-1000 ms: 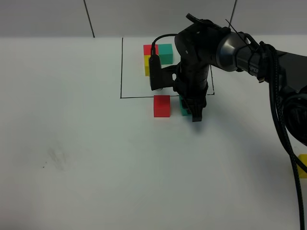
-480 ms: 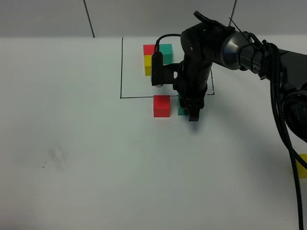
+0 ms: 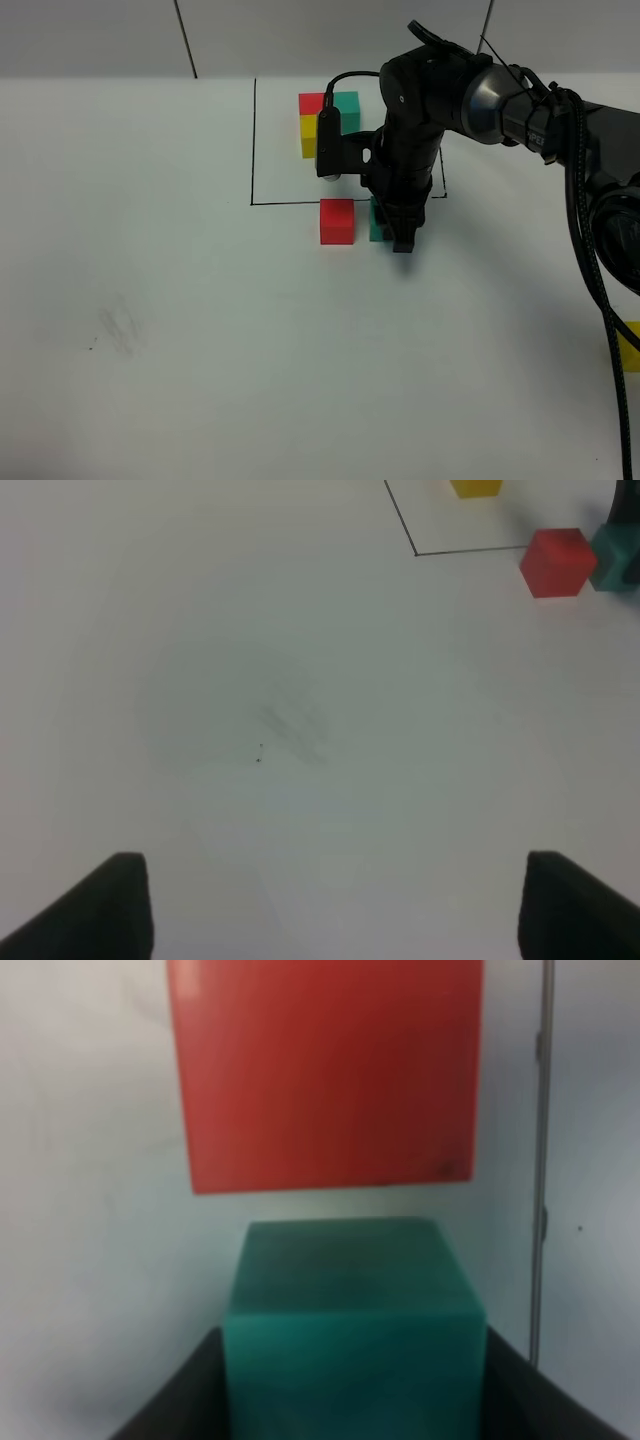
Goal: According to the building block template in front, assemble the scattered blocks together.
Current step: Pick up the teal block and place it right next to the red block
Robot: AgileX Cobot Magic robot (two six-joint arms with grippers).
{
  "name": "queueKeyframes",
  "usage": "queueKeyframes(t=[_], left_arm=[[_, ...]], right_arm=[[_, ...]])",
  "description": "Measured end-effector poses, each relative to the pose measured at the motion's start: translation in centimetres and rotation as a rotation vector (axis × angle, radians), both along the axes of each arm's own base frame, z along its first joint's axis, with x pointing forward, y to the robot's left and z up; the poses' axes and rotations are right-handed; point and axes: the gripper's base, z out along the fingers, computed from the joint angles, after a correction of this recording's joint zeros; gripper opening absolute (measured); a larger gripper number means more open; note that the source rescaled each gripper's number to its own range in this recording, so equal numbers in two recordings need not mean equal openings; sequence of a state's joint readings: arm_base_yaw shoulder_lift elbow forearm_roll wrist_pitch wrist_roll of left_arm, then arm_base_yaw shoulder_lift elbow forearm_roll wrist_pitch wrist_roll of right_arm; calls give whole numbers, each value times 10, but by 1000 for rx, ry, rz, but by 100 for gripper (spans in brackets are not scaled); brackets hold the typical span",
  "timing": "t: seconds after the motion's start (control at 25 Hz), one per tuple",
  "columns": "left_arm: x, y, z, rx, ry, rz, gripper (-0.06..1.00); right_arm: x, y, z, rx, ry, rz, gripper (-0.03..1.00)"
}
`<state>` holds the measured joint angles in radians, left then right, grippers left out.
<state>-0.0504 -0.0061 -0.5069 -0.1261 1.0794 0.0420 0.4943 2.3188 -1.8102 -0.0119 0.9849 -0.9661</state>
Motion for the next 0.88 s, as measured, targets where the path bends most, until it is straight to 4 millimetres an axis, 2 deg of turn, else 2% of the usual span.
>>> queueKeyframes(t=[0.88], left_arm=[[0, 0, 0, 0, 0, 0, 66]], right_arm=[[-3, 9, 0, 19, -7, 44, 1]])
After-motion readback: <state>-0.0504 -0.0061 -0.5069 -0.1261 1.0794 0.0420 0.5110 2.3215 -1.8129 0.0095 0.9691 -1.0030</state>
